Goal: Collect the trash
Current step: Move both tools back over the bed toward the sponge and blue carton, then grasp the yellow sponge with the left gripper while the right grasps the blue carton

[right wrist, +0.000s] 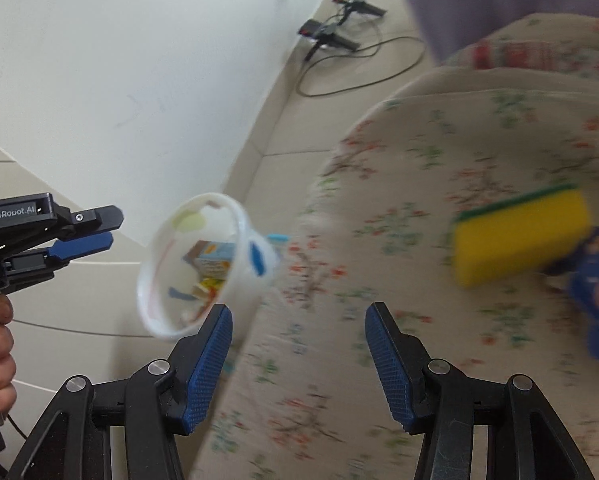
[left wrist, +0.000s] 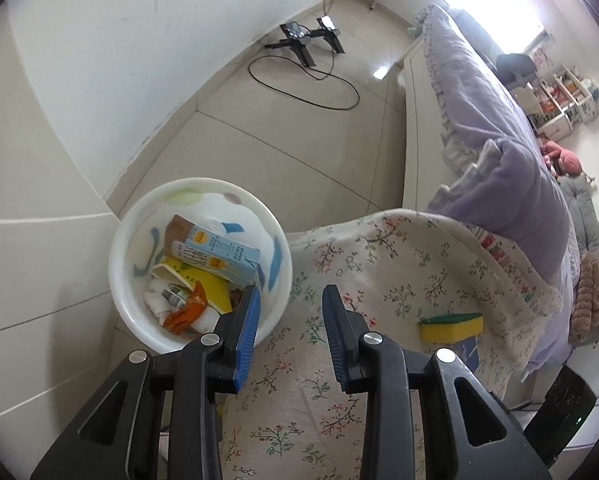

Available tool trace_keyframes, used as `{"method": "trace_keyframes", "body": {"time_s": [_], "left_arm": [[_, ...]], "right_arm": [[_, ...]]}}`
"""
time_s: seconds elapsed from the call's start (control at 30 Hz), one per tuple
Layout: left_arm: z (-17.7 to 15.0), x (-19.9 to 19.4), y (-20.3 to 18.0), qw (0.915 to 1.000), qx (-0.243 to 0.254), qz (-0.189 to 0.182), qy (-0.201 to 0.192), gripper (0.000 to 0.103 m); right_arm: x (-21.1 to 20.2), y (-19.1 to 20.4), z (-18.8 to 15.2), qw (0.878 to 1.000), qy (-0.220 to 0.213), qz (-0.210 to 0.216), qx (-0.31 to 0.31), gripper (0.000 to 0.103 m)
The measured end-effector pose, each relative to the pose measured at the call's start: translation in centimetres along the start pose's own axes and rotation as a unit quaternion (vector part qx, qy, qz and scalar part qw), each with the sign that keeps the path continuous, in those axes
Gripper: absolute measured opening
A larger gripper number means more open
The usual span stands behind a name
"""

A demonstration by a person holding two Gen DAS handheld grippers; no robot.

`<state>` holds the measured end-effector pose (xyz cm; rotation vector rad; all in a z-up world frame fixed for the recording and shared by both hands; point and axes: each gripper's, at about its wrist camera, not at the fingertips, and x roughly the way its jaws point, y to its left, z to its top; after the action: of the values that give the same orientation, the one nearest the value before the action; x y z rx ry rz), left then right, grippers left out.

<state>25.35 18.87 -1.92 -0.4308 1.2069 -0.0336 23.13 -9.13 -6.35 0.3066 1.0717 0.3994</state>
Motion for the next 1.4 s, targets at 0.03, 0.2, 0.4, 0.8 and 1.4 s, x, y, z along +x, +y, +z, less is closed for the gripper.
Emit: {"method": "trace_keyframes", "body": {"time_s": [0.03, 0.2, 0.4, 0.8, 1.4], "left_arm": [[-0.3, 0.4, -1.1, 0.9998, 0.018, -0.001, 0.008, 0.037], [-1.9, 1.5, -6.5, 0.9952, 0.096, -0.012, 0.016, 0.056], [-3.9, 2.6, -12.3, 0.983, 0.183, 0.001, 0.008, 0.063], [-9.2, 8.4, -22.8, 0.9197, 0.388, 0.055, 0.024, 0.066], [-7.3, 13.4, -23.5, 0.932, 0.358, 0.027, 0.052, 0.058]], "right_arm": [[-0.8, -1.0, 0.1, 1.0, -0.002, -0.009, 0.001, 0.061], [-4.0, -5.6, 0.2, 0.996, 0.005, -0.081, -0.042, 0.063], [-4.3, -10.9, -2.2, 0.986, 0.022, -0.148, -0.075, 0.064], [0.8, -9.2, -4.0, 0.94, 0.056, -0.244, -0.233, 0.067], [-3.0, -11.7, -3.9, 0.964, 0.034, -0.208, -0.164, 0.003]]}}
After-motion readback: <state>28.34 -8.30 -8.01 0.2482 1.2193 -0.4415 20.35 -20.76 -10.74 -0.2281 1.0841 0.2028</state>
